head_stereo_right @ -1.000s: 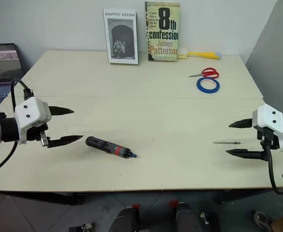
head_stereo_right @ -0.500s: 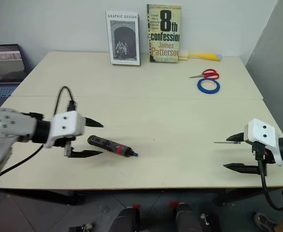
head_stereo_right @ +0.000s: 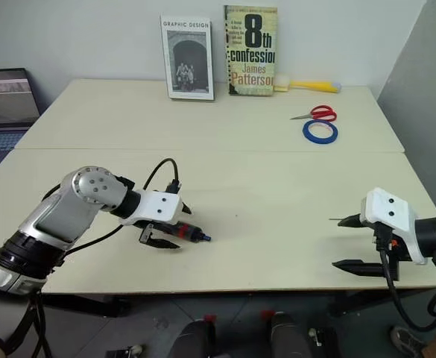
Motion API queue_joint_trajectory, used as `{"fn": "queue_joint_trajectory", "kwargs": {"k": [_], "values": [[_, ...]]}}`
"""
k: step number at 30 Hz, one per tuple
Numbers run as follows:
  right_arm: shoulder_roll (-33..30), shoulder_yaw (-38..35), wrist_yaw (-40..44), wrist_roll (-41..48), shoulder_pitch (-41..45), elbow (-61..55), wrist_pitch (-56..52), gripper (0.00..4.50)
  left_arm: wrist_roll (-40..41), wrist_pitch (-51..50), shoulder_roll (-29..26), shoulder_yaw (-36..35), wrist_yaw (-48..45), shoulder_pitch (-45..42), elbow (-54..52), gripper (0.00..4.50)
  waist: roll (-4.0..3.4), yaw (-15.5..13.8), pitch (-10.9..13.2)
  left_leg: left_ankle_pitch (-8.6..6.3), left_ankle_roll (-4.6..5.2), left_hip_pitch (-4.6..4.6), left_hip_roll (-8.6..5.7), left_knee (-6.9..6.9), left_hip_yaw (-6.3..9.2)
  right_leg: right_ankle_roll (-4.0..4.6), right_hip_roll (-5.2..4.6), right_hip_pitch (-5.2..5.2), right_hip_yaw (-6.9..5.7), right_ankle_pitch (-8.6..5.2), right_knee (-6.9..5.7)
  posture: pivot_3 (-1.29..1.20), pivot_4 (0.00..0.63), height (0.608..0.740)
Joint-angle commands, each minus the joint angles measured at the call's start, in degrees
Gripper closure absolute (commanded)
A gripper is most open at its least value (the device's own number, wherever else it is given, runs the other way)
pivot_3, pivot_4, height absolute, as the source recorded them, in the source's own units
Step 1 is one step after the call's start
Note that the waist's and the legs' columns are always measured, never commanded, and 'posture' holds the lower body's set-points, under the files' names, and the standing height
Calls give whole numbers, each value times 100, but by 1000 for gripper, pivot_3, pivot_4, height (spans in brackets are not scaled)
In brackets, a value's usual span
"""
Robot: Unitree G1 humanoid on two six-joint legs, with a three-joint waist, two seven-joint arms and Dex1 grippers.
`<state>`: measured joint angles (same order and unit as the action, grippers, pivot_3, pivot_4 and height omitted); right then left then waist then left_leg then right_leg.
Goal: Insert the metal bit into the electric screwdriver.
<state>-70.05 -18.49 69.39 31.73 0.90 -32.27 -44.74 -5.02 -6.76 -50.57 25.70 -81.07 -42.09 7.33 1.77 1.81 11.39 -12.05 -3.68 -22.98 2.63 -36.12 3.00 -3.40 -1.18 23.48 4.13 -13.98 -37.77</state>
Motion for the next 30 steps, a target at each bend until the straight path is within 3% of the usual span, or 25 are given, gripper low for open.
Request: {"fn": "queue_joint_trajectory", "kwargs": {"k": [1, 7, 15, 21, 30], "values": [[-64, 44, -161, 104, 132, -118, -143, 25, -301, 411, 237, 119, -56, -362, 418, 0, 1, 0, 0, 0, 0, 0, 0, -1, 0, 0, 0, -2, 0, 0, 0, 0, 150, 740], [35, 94, -197, 330, 198, -311, -136, 25, -558, 539, 609, 198, -24, -445, 636, 0, 1, 1, 0, 0, 0, 0, 0, 0, 2, -1, 0, -1, 1, 1, 0, 0, 150, 740], [421, -153, -125, 1143, 612, -299, -81, 25, -693, 726, 711, 161, -60, -443, 869, 0, 1, 8, 0, 0, 0, 1, 0, -1, 4, -4, 2, -3, 1, 3, -2, 0, 150, 740], [528, -379, -102, 1596, 718, -316, -7, 25, -636, 762, 622, 44, -121, -474, 1005, 0, 1, 8, -1, 0, 0, 5, 0, -1, 6, -4, 2, -7, 0, 3, -3, 0, 150, 740], [528, -209, -150, 1511, 710, -309, 241, 25, -678, 777, 523, 13, -129, -325, 955, 0, 1, 8, -1, 0, 0, 5, 0, -1, 6, -4, 2, -7, 0, 3, -4, 0, 150, 740]]}}
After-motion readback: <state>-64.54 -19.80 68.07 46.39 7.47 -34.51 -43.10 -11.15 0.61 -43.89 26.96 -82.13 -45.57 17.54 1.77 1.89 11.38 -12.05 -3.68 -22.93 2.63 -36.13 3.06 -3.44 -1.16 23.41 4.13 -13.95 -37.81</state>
